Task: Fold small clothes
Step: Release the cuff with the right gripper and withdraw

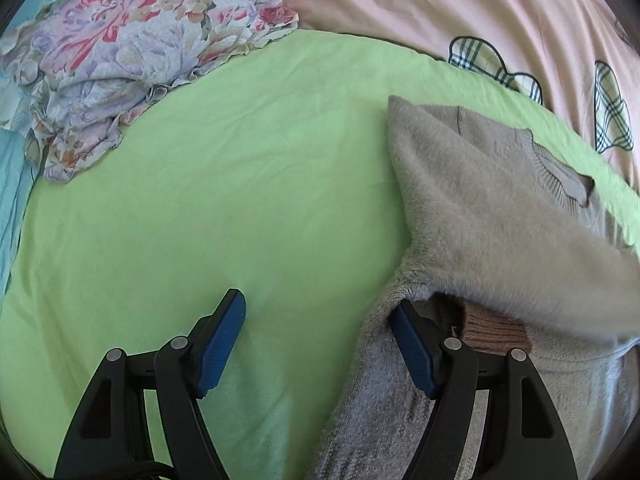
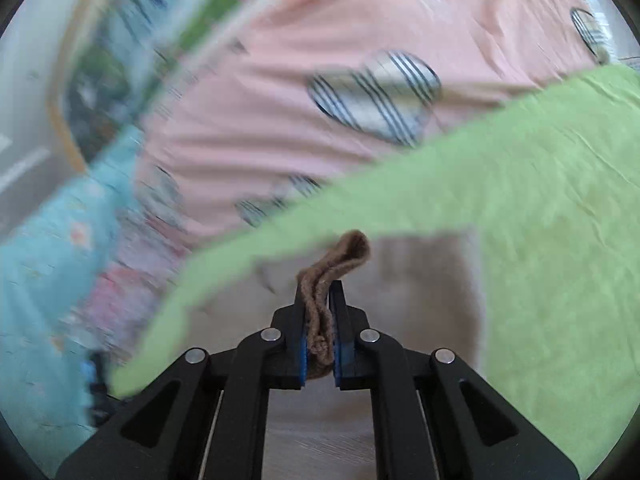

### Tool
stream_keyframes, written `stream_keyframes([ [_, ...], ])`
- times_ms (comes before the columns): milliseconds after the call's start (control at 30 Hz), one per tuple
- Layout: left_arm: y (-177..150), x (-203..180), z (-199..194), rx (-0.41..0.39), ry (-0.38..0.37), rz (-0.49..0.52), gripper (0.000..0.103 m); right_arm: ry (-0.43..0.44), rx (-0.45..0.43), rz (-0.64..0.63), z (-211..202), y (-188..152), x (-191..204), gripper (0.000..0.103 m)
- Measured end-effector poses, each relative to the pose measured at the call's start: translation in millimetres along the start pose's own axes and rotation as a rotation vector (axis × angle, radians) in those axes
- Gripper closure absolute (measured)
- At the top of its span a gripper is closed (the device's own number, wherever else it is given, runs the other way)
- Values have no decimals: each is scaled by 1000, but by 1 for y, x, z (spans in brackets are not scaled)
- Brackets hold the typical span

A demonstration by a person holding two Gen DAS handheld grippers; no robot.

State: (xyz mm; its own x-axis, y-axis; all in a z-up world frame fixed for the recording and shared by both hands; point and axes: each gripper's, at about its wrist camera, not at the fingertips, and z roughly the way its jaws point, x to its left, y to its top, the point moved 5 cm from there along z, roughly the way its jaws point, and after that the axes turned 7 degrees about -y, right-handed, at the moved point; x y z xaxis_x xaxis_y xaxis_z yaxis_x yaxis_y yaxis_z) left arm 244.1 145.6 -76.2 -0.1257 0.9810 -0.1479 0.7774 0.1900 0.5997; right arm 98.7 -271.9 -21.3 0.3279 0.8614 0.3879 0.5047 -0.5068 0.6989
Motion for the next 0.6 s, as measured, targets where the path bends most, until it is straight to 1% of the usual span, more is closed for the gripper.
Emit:
stream_keyframes([
  [67,0,0,0,0,3,3,29,-43,98,49,21,-17,-18,93],
  [100,0,1,0,1,-3,-3,28,-68,124,56,27,-24,-23,93],
  [167,1,3,1,7,-14,-14,28,-78,142,61,31,-33,-28,93],
  [267,-1,5,0,20,-23,-15,28,-86,173,78,29,-34,-30,90],
  [367,-7,7,-8,33,-31,-5,28,-111,149,66,13,-28,-27,84],
  [433,-13,9,-18,37,-50,1,30,-100,134,70,-3,-32,-27,68],
  [467,-17,9,-25,43,-75,6,30,-89,128,70,-13,-37,-27,65],
  [500,-21,8,-29,49,-95,8,30,-83,125,68,-19,-41,-25,63],
  [600,-35,5,-47,65,-172,13,30,-52,138,71,-40,-58,-20,62],
])
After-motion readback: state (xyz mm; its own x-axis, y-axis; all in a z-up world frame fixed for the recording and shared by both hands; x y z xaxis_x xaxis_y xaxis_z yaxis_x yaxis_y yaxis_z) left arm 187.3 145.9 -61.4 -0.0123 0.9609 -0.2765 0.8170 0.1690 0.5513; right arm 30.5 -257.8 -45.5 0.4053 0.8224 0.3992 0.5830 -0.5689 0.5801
